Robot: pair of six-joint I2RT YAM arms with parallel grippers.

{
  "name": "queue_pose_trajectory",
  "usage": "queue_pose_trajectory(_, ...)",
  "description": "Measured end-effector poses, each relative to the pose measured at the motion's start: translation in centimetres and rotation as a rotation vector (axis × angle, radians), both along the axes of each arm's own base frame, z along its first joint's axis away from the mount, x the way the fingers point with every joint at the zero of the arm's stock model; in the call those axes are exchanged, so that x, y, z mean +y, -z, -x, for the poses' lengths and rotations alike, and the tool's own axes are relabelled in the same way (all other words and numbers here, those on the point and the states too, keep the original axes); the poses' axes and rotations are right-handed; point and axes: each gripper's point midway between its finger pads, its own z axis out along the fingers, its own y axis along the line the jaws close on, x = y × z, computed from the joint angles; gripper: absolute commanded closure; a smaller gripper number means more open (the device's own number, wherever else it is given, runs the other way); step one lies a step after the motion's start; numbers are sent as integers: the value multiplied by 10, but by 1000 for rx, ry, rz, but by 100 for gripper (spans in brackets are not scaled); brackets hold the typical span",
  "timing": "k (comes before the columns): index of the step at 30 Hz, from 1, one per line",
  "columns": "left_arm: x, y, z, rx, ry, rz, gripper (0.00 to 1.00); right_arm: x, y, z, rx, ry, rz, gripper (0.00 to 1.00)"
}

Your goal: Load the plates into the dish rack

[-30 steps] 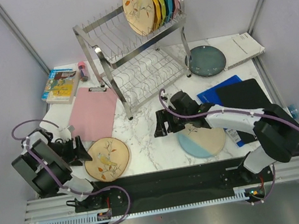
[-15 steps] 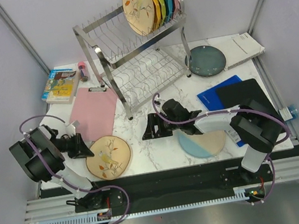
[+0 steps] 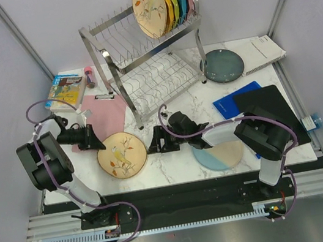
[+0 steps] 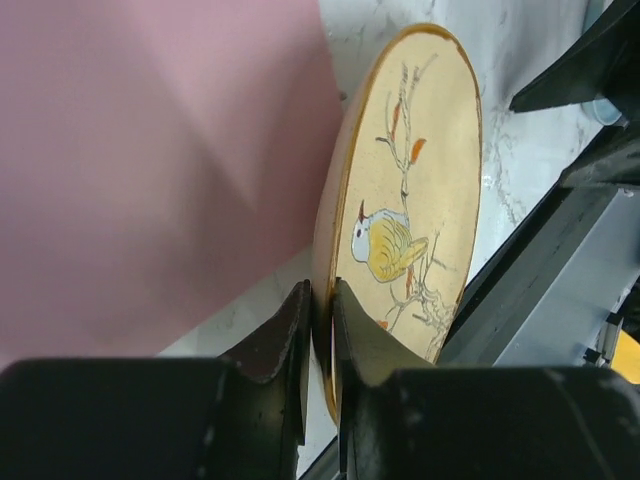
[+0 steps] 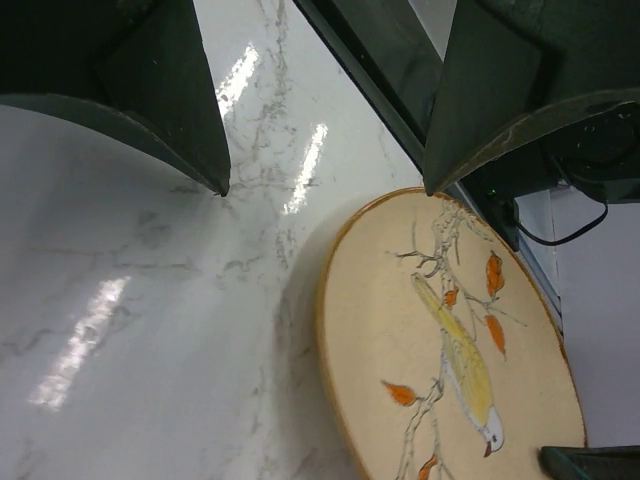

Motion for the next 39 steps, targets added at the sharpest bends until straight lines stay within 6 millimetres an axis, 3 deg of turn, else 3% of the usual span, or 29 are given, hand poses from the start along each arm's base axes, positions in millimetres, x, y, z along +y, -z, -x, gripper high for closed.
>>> queue_pose_trajectory(5,-19,-5,-2,-10,54,29,98,22,-13,6,-27,-33,-52,13)
queue_pose_trajectory(9,-32,-8,7,8,104,65,98,27,-13,5,-20,-24,-63,12)
queue_pose_trajectory(15,-34,-8,17,32,159,136,98,23,-9,3,-8,-4,-44,12)
queue_pose_trajectory(22,-29,-9,1,-95,221,169,98,22,-9,3,1,-13,-47,11)
queue_pose_trajectory(28,-40,-10,2,-125,280,179,98,34,-23,-1,-13,-40,-96,11)
queue_pose_trajectory(31,-45,-10,4,-125,292,194,98,38,-19,-3,-5,-44,-99,11)
queue_pose_trajectory(36,-50,-3,7,-89,295,220,98,44,-13,-4,0,-55,-100,13)
queue_pose_trajectory(39,-51,-3,7,-86,295,224,98,47,-10,-1,-1,-64,-102,23)
